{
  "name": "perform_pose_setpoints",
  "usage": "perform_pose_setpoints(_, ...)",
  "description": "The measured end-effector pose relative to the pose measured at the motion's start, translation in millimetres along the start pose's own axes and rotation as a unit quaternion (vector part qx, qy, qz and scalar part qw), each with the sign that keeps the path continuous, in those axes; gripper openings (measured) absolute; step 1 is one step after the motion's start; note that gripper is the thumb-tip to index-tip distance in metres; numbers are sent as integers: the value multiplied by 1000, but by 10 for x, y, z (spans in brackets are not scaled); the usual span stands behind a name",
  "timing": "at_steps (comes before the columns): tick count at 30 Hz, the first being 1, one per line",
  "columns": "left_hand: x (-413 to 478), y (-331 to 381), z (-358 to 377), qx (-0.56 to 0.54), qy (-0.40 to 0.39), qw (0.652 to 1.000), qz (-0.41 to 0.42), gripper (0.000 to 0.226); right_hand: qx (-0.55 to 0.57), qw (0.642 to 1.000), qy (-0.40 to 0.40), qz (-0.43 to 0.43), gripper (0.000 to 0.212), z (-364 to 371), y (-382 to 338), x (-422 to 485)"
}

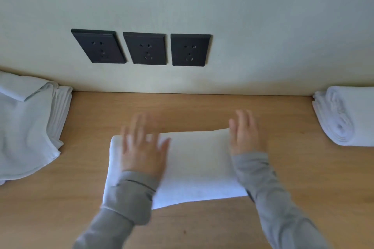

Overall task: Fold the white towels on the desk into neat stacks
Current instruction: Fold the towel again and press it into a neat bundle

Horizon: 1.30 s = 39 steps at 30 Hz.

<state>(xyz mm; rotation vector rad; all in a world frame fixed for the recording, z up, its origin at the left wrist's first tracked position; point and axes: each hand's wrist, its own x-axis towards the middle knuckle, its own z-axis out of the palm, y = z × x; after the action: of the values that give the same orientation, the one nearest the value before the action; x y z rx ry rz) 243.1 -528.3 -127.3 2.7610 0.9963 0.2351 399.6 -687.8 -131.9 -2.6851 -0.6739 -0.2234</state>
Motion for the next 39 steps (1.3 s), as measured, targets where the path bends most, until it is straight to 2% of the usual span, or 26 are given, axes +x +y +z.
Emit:
perform_pose_setpoints(1,-82,205,33,5,-20,999,47,60,27,997,0,-66,46,-19,-163,-144)
perform_pose_setpoints(2,-148,351,82,8,-63,996,61,62,47,992,-62,-103,45,-8,-305,-283)
perform_pose_setpoints(4,-252,398,276,17,-120,992,37,65,23,969,-215,-121,49,99,-455,-487)
perform_pose_setpoints(5,-302,338,384,25,-124,992,20,65,-14,961,-242,-133,52,193,-433,-541)
perform_pose_setpoints(8,-389,250,525,36,-102,994,7,63,-107,956,-216,-167,60,322,-335,-581)
perform_pose_setpoints(11,-349,288,591,25,-118,993,1,62,-101,957,-221,-159,60,419,-372,-570)
perform_pose_setpoints(13,-336,221,578,39,-113,993,26,64,-103,954,-229,-165,62,426,-314,-570)
perform_pose_setpoints(16,-327,-165,447,69,-114,988,76,67,-122,956,-219,-153,67,356,-16,-577)
perform_pose_setpoints(19,-256,-582,330,100,-133,984,62,73,-142,962,-203,-113,65,286,163,-595)
perform_pose_setpoints(22,-212,-641,383,102,-139,982,74,72,-151,963,-200,-105,66,309,114,-613)
perform_pose_setpoints(24,-197,-636,379,62,-129,987,74,73,-146,963,-199,-105,67,321,109,-601)
perform_pose_setpoints(25,-207,-644,343,3,-102,993,55,75,-145,963,-201,-107,68,312,119,-600)
perform_pose_setpoints(26,-220,-676,307,-85,-48,995,6,76,-146,963,-200,-108,68,298,130,-607)
perform_pose_setpoints(27,-226,-729,264,-177,9,981,-75,77,-146,964,-197,-106,68,283,136,-617)
perform_pose_setpoints(28,-227,-790,214,-258,47,949,-173,74,-140,966,-193,-101,69,267,128,-632)
perform_pose_setpoints(29,-222,-852,180,-307,45,914,-263,67,-130,970,-186,-90,71,249,112,-650)
perform_pose_setpoints(30,-213,-902,162,-327,8,887,-325,58,-117,974,-176,-75,73,230,98,-657)
perform_pose_setpoints(31,-212,-935,151,-333,-42,873,-354,48,-102,980,-164,-51,73,210,98,-650)
perform_pose_setpoints(33,-205,-959,158,-357,-72,859,-360,38,-58,989,-132,22,68,174,145,-585)
perform_pose_setpoints(35,-159,-957,166,-384,-41,855,-346,34,24,985,-118,122,67,134,217,-481)
perform_pose_setpoints(37,-126,-948,189,-394,-14,861,-321,30,104,966,-118,207,62,131,275,-423)
perform_pose_setpoints(39,-123,-939,240,-392,-4,869,-301,24,107,959,-104,239,50,155,286,-444)
